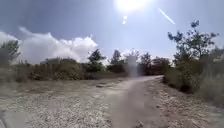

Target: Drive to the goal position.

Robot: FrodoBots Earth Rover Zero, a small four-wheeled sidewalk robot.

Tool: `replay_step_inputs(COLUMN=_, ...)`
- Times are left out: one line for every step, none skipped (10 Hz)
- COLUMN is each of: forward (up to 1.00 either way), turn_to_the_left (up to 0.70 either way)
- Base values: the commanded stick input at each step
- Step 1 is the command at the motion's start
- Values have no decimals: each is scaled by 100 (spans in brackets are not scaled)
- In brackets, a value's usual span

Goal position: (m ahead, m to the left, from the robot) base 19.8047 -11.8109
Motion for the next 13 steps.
replay_step_inputs(forward=45, turn_to_the_left=2)
replay_step_inputs(forward=45, turn_to_the_left=2)
replay_step_inputs(forward=45, turn_to_the_left=2)
replay_step_inputs(forward=45, turn_to_the_left=2)
replay_step_inputs(forward=45, turn_to_the_left=2)
replay_step_inputs(forward=45, turn_to_the_left=2)
replay_step_inputs(forward=45, turn_to_the_left=2)
replay_step_inputs(forward=45, turn_to_the_left=2)
replay_step_inputs(forward=45, turn_to_the_left=2)
replay_step_inputs(forward=45, turn_to_the_left=2)
replay_step_inputs(forward=45, turn_to_the_left=2)
replay_step_inputs(forward=45, turn_to_the_left=2)
replay_step_inputs(forward=45, turn_to_the_left=2)
